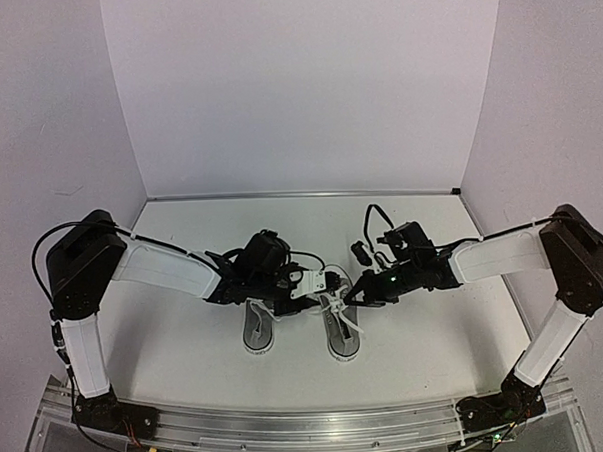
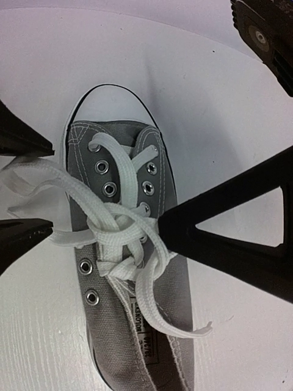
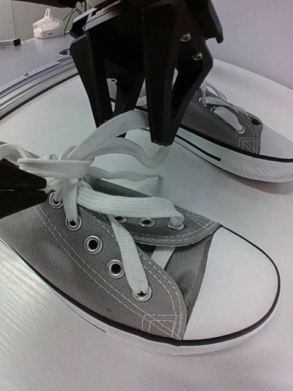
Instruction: Tie the shoes
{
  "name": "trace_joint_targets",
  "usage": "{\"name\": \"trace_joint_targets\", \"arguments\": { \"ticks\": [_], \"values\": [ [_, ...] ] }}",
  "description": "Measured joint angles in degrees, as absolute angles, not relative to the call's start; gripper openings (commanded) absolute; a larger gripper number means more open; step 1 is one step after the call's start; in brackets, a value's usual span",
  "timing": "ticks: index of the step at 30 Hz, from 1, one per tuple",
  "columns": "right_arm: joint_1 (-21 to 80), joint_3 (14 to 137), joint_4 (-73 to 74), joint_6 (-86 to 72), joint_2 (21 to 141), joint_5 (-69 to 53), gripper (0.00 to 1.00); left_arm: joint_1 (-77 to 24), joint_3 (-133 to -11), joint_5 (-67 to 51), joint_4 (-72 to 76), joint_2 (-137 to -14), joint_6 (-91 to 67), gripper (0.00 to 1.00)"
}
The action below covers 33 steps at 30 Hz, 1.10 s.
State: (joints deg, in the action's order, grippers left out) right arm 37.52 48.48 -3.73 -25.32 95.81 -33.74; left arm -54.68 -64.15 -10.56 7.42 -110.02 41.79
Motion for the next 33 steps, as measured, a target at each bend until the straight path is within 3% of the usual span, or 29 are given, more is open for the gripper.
{"name": "trace_joint_targets", "arguments": {
  "ticks": [4, 8, 16, 33],
  "values": [
    [37.52, 48.13, -3.66, -25.32, 95.28, -33.65, 0.00, -54.68, -64.18, -10.73, 6.98, -110.02, 42.06, 0.37],
    [37.52, 48.07, -3.58, -25.32, 95.11, -33.67, 0.00, -54.68, -65.07, -10.81, 6.96, -110.95, 42.02, 0.33],
    [37.52, 47.85, -3.51, -25.34, 94.88, -33.65, 0.00, -54.68, -66.02, -10.74, 6.62, -112.92, 41.61, 0.01],
    [37.52, 44.28, -3.12, -25.56, 90.20, -30.62, 0.00, -54.68, -63.24, -9.12, 6.50, -112.39, 41.50, 0.00]
  ]
}}
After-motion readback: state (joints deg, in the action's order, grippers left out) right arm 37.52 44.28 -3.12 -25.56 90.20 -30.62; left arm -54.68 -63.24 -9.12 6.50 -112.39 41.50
